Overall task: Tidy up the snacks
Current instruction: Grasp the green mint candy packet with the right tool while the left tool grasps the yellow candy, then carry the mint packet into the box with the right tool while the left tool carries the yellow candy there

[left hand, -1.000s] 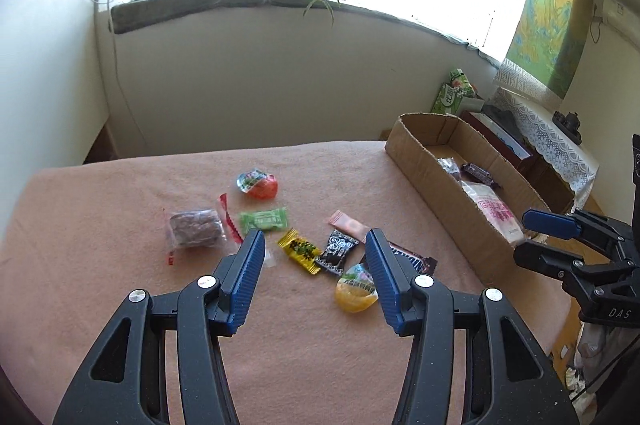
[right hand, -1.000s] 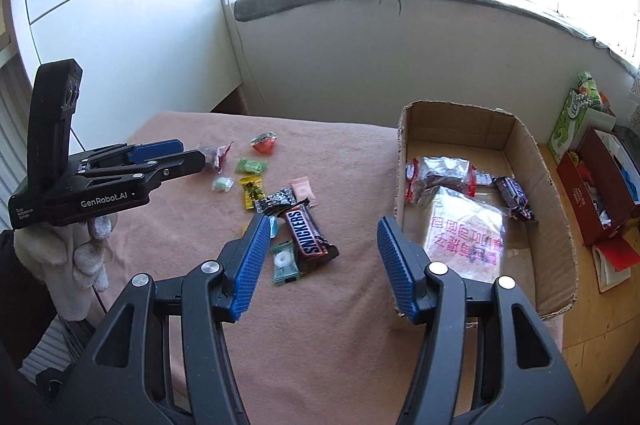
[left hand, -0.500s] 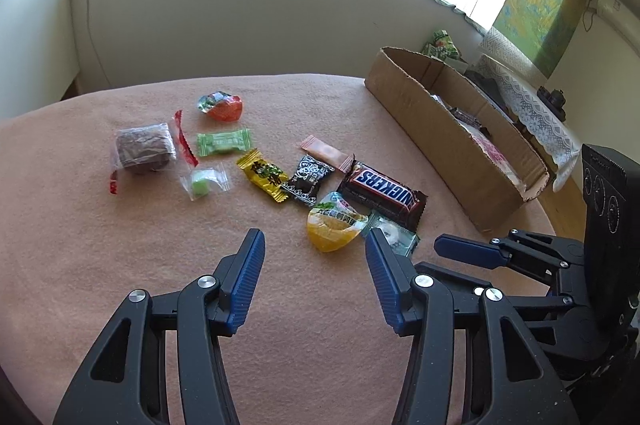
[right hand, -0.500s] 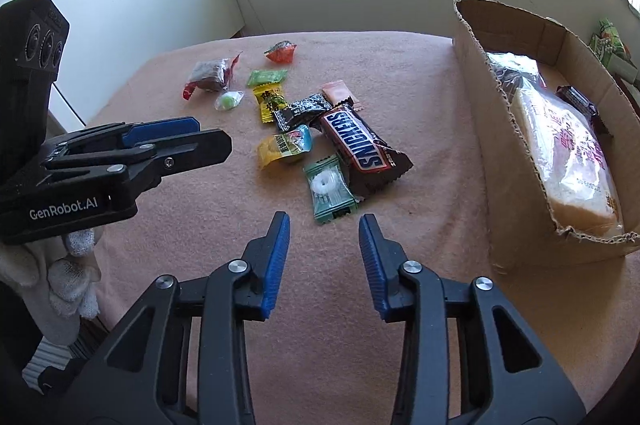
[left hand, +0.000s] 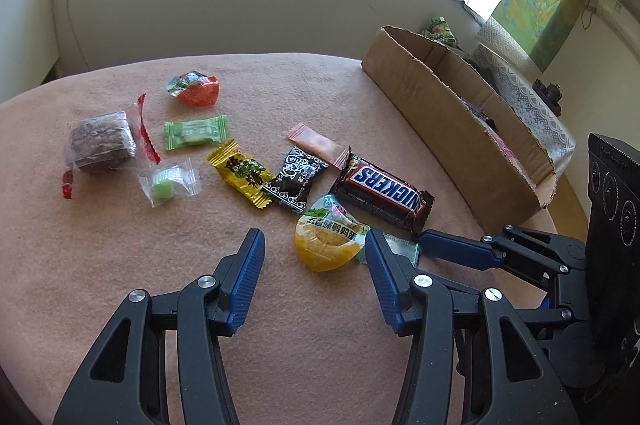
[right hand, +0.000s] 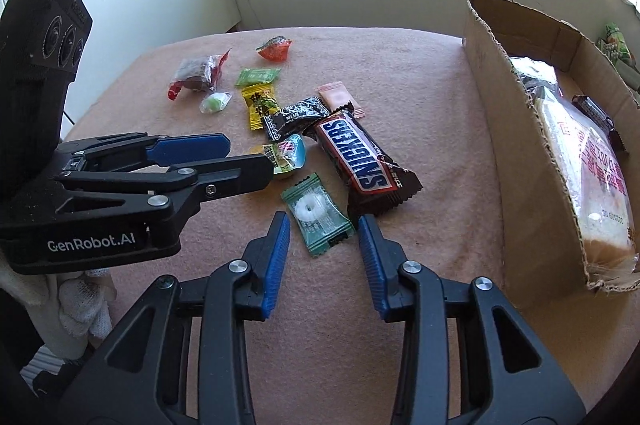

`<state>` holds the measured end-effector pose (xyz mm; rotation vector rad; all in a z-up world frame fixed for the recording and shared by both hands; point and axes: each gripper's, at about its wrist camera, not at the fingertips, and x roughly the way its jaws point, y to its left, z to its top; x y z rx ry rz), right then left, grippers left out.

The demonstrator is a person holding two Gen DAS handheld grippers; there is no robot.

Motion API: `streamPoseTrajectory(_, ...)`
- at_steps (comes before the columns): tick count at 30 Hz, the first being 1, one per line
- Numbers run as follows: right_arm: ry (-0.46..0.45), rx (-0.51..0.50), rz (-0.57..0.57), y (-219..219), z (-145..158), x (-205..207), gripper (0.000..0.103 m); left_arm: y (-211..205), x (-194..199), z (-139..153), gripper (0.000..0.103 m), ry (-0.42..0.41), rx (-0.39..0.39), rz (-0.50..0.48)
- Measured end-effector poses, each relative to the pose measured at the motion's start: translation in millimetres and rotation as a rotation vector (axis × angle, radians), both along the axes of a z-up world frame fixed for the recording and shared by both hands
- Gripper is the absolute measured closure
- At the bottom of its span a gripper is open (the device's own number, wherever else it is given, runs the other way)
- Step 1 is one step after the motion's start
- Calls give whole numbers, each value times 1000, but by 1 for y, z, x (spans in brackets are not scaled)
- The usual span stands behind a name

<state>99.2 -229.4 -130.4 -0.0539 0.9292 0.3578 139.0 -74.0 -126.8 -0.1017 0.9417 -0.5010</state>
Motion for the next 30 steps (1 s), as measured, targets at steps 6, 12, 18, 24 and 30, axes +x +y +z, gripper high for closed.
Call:
streamPoseTrajectory(6, -3, -26, 11, 3, -3, 5, 65, -8, 3, -1, 52, -6, 28, -21)
streamPoseTrajectory(12, -13, -59, 33, 11, -5, 8, 65, -9, 5, -3, 63, -10, 46, -20)
streamPoseTrajectory(18, -26, -93, 44, 17, -5, 9, 65, -11, 10, -4, 81, -18, 68, -16)
streamPoseTrajectory(24, -32, -118, 56, 22, -4, 7, 78, -9, 10, -3, 83, -21, 66, -10)
streamPoseTrajectory(30, -28, -98, 50, 21, -1, 6, 79, 3, 7, -1, 84, -21, 47, 23)
